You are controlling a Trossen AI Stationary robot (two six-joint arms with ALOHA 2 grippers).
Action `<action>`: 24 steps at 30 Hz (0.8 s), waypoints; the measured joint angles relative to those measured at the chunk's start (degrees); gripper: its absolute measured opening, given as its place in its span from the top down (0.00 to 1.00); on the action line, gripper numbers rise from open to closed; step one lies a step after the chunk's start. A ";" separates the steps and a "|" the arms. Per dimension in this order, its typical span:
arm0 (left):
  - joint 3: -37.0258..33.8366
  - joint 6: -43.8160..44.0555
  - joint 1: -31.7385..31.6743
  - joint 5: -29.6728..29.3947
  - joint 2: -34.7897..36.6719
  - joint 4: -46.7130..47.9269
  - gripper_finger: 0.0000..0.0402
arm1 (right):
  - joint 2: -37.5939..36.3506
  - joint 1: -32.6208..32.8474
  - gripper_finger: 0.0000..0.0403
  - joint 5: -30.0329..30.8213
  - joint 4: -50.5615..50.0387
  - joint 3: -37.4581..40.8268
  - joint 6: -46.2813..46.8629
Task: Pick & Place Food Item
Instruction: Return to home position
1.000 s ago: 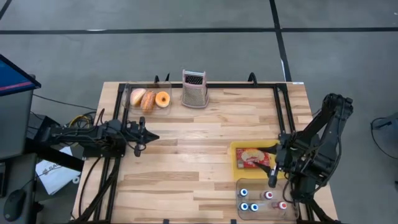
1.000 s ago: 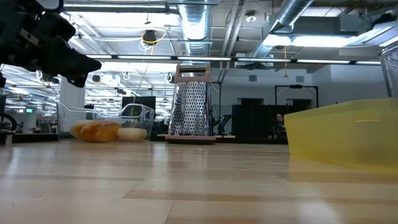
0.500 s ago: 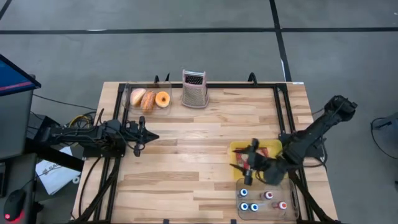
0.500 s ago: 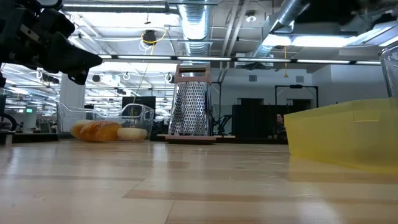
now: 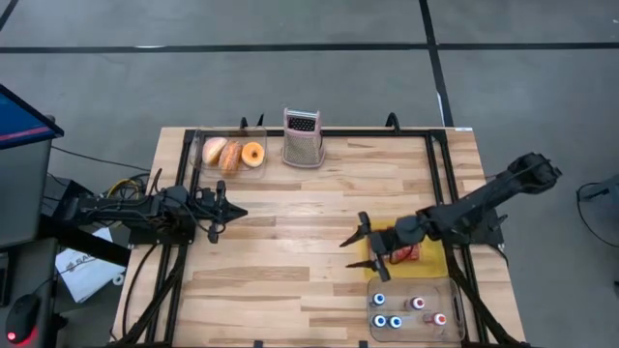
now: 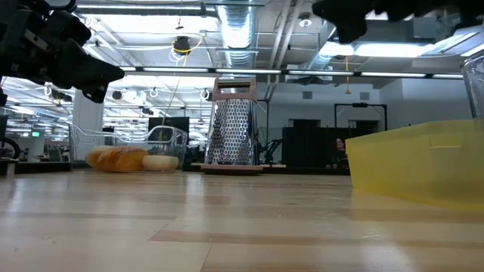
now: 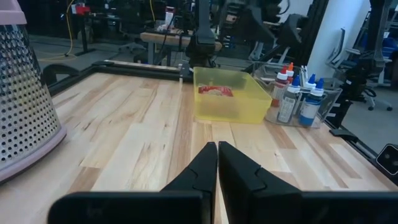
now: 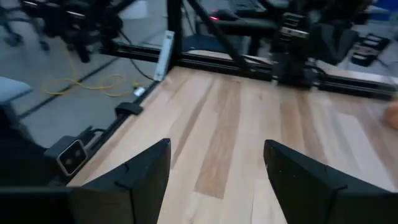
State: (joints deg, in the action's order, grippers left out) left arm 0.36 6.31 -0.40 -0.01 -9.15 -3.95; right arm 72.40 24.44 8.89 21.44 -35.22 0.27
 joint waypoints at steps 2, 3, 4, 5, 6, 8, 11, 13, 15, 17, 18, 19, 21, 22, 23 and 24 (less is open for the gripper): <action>0.00 0.00 0.00 0.00 0.00 -0.01 0.97 | 0.00 -2.31 0.38 -4.13 3.00 2.00 -0.30; 0.00 0.00 0.00 0.00 0.00 0.01 0.97 | -0.06 -3.27 0.38 -5.87 4.40 3.13 -0.30; 0.00 0.00 0.00 0.00 0.00 -0.01 0.97 | -0.27 -4.16 0.38 -7.29 6.16 4.56 -0.28; 0.00 0.00 0.00 0.00 0.00 0.01 0.97 | -0.84 -4.88 0.38 -8.57 8.05 6.42 -0.18; 0.00 0.00 0.00 0.00 0.00 0.01 0.97 | -1.64 -5.46 0.38 -9.54 10.22 8.31 -0.02; 0.00 0.01 0.00 0.00 0.00 -0.01 0.98 | -4.11 -6.68 0.38 -10.97 14.76 12.36 0.17; 0.00 0.02 0.00 0.01 0.00 0.01 0.97 | -8.97 -9.16 0.38 -11.43 17.14 18.27 0.64; 0.00 0.02 0.00 0.00 0.00 0.01 0.97 | -12.85 -10.74 0.38 -11.22 17.17 21.25 1.29; 0.00 0.02 0.01 0.00 0.00 0.01 0.97 | -17.22 -11.94 0.38 -11.24 17.28 24.19 1.85; 0.00 0.00 0.00 0.00 0.00 -0.01 0.97 | -21.47 -12.73 0.38 -11.37 16.88 26.78 1.86; 0.00 0.02 0.02 0.02 0.00 -0.01 0.97 | -23.38 -13.12 0.38 -11.18 16.33 27.56 1.84; 0.00 0.02 0.02 0.01 -0.02 0.01 0.98 | -25.37 -13.43 0.38 -10.77 15.75 28.20 1.71; 0.00 0.02 0.02 0.00 0.00 0.01 0.97 | -28.69 -13.83 0.38 -10.44 13.92 29.03 1.42; 0.00 0.02 0.02 0.02 -0.02 0.01 0.97 | -30.07 -13.85 0.38 -10.45 12.66 29.30 1.40; 0.00 0.02 0.02 0.02 0.00 -0.02 0.97 | -31.36 -13.94 0.38 -10.46 11.45 29.56 1.38; 0.00 0.02 0.02 0.02 0.00 0.00 0.97 | -32.71 -14.09 0.38 -10.44 10.57 29.92 1.38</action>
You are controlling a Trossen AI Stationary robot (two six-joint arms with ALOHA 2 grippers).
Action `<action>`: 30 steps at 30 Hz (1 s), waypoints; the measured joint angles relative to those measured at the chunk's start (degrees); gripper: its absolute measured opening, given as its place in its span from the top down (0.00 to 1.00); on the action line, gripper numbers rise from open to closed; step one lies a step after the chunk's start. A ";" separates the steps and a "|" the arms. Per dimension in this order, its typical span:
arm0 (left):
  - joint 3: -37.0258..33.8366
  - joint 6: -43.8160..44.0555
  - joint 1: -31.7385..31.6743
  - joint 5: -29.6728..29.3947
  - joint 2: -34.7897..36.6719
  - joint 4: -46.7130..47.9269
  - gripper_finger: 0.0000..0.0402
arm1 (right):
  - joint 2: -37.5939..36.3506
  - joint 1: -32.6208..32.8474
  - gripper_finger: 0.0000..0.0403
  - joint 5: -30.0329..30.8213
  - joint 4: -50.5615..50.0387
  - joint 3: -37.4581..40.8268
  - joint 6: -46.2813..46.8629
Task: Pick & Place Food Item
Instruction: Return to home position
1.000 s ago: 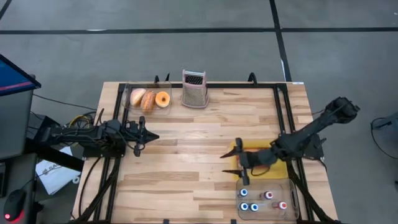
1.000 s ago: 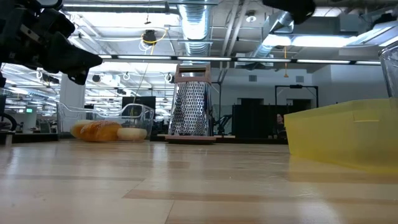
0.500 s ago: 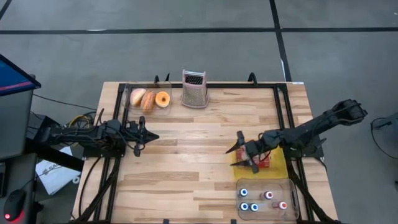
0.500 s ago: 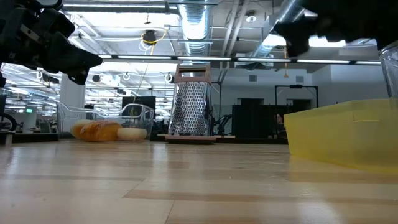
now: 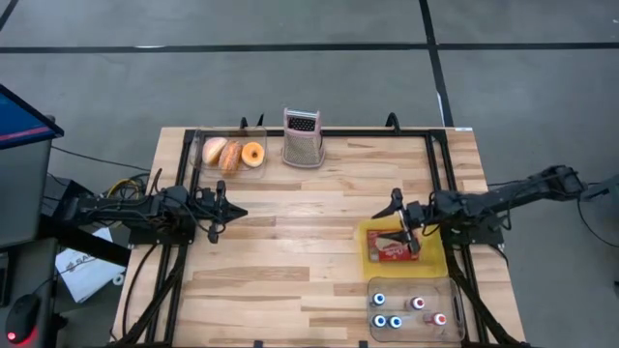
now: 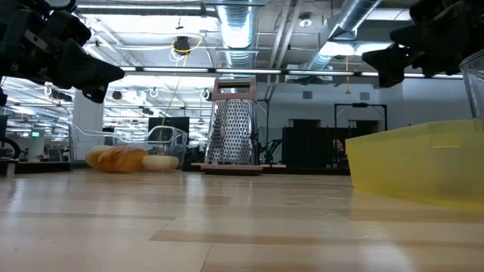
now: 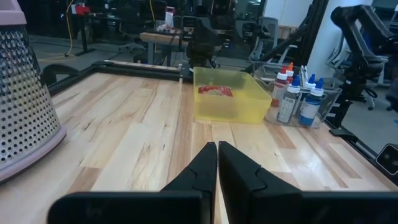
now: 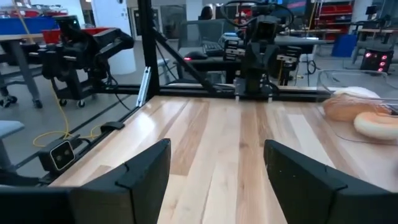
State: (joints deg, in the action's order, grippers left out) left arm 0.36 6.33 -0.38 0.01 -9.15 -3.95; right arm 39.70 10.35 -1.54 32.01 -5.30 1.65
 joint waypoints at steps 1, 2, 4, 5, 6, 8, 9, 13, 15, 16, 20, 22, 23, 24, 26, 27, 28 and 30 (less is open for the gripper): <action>0.00 -0.01 -0.01 0.00 -0.02 -0.01 0.97 | -1.38 -0.03 0.38 0.23 -0.73 0.36 0.00; 0.00 0.00 -0.02 -0.02 -0.02 0.00 0.97 | -2.75 -0.03 0.38 0.75 -1.69 0.55 -0.05; 0.00 -0.02 0.00 0.00 0.00 -0.02 0.97 | -5.55 -0.03 0.38 1.62 -3.90 1.15 -0.14; 0.00 -0.01 0.00 0.00 -0.01 -0.01 0.97 | -6.95 -0.03 0.38 1.88 -4.84 1.55 -0.15; 0.00 0.00 0.00 -0.01 0.00 -0.02 0.98 | -8.34 -0.03 0.38 2.25 -5.29 2.19 -0.13; 0.00 0.00 0.00 0.00 0.00 0.00 0.97 | -11.07 -0.03 0.38 3.57 -5.40 3.72 0.11; 0.00 0.00 0.00 0.00 0.00 -0.01 0.97 | -12.39 -0.03 0.38 4.34 -5.72 4.57 0.15; 0.00 0.00 0.00 0.00 0.00 -0.02 0.97 | -18.11 -0.64 0.38 4.58 -12.05 4.83 0.55; 0.00 -0.02 0.00 -0.02 -0.01 -0.01 0.97 | -20.98 -1.31 0.38 4.59 -15.75 4.85 0.92; 0.00 -0.02 0.00 0.00 0.00 -0.02 0.97 | -22.51 -1.83 0.38 4.59 -17.18 4.85 0.92; 0.00 -0.01 -0.01 0.00 0.00 -0.01 0.97 | -29.60 -3.81 0.38 4.59 -23.28 4.85 0.94; 0.00 0.00 0.00 -0.01 0.00 -0.01 0.97 | -33.29 -4.44 0.38 4.59 -27.54 4.87 0.94; 0.00 -0.02 0.00 -0.01 0.00 0.00 0.97 | -35.24 -4.71 0.38 4.59 -29.26 4.87 0.93; 0.00 -0.01 0.00 -0.02 0.00 0.00 0.97 | -37.07 -4.96 0.38 4.55 -30.64 4.88 0.94; 0.00 0.00 0.00 -0.02 -0.02 -0.02 0.96 | -39.48 -5.41 0.38 4.25 -30.71 4.89 0.96; 0.00 0.00 0.00 -0.02 0.00 0.00 0.96 | -39.67 -5.50 0.38 4.18 -30.44 4.89 0.96; 0.00 -0.02 -0.02 0.00 0.00 -0.02 0.96 | -39.61 -5.57 0.38 4.14 -30.71 4.89 0.94; 0.00 0.00 0.00 0.00 0.00 -0.08 0.96 | -39.57 -5.60 0.38 4.19 -29.91 4.89 0.94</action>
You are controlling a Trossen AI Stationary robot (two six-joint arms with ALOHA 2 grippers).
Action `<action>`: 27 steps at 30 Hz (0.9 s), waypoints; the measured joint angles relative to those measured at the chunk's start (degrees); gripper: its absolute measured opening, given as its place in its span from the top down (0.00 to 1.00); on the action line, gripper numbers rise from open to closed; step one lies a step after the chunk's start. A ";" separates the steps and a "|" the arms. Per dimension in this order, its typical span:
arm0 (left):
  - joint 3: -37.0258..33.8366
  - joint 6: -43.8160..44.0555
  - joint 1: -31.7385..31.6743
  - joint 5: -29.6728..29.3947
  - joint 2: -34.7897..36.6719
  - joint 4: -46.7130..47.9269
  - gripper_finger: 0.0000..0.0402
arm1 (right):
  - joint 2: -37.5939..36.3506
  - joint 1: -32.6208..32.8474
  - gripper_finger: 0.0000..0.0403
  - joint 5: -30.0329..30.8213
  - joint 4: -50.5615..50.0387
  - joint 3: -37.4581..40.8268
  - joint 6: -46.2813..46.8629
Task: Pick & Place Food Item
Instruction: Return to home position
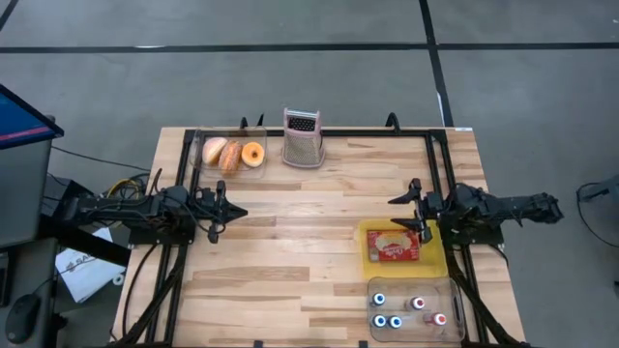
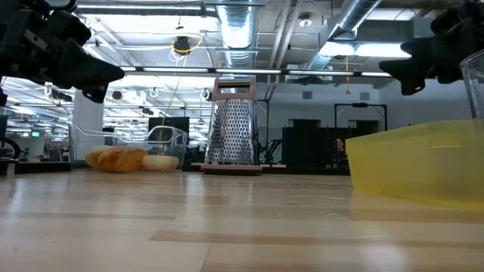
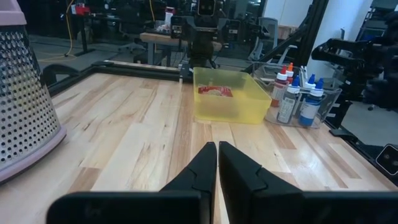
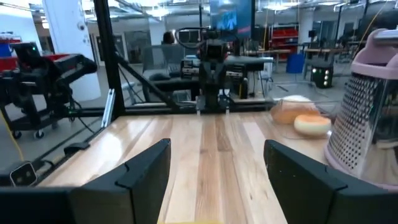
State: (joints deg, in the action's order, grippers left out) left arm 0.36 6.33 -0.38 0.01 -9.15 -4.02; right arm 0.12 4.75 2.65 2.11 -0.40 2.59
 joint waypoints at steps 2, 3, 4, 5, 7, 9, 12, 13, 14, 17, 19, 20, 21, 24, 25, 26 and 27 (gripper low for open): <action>0.00 -0.02 0.00 0.00 -0.02 0.01 0.96 | -0.02 -0.10 0.38 0.02 -0.54 0.00 0.00; 0.00 0.00 0.00 0.00 -0.02 -0.06 0.96 | -0.02 -0.27 0.38 0.12 -0.72 0.00 0.00; 0.00 0.00 0.00 0.00 0.00 -0.12 0.96 | -0.02 -0.49 0.38 0.16 -0.60 0.02 0.00; 0.00 0.00 0.00 -0.02 0.00 -0.14 0.96 | -0.02 -0.64 0.38 0.18 -0.52 0.02 0.00; 0.00 -0.01 0.00 0.00 -0.01 -0.26 0.96 | -0.02 -1.05 0.38 0.19 -0.54 0.02 0.00; 0.00 0.00 0.00 0.00 0.00 -0.34 0.97 | -0.02 -1.25 0.38 0.18 -0.55 0.02 0.00; 0.00 0.00 -0.02 0.00 -0.01 -0.34 0.97 | -0.02 -1.25 0.38 0.18 -0.56 0.02 0.00; 0.00 -0.01 0.00 0.00 0.00 -0.34 0.97 | -0.02 -1.22 0.38 0.18 -0.48 0.04 0.00; 0.00 0.00 0.00 0.00 0.00 -0.34 0.97 | -0.02 -1.22 0.38 0.18 -0.41 0.04 0.00; 0.00 0.00 0.00 0.00 -0.01 -0.32 0.97 | -0.02 -1.22 0.38 0.18 -0.59 0.04 0.00; 0.00 -0.01 0.00 0.00 0.00 -0.32 0.97 | -0.02 -1.22 0.38 0.18 -0.57 0.04 0.00; 0.00 -0.01 0.00 0.00 0.00 -0.32 0.97 | -0.02 -1.22 0.38 0.18 -0.56 0.04 0.00; 0.00 -0.02 0.00 0.00 0.00 -0.32 0.97 | -0.02 -1.22 0.38 0.18 -0.54 0.04 0.00; 0.00 -0.01 0.00 0.00 0.00 -0.32 0.97 | -0.02 -1.22 0.38 0.18 -0.54 0.04 0.00; 0.00 -0.02 0.00 0.00 0.00 -0.32 0.97 | -0.02 -1.22 0.38 0.18 -0.53 0.06 0.00; 0.00 -0.02 0.00 0.00 -0.02 -0.32 0.97 | -0.02 -1.22 0.38 0.18 -0.51 0.07 0.00; 0.00 -0.02 0.00 0.00 0.00 -0.32 0.97 | -0.02 -1.22 0.38 0.18 -0.48 0.07 0.00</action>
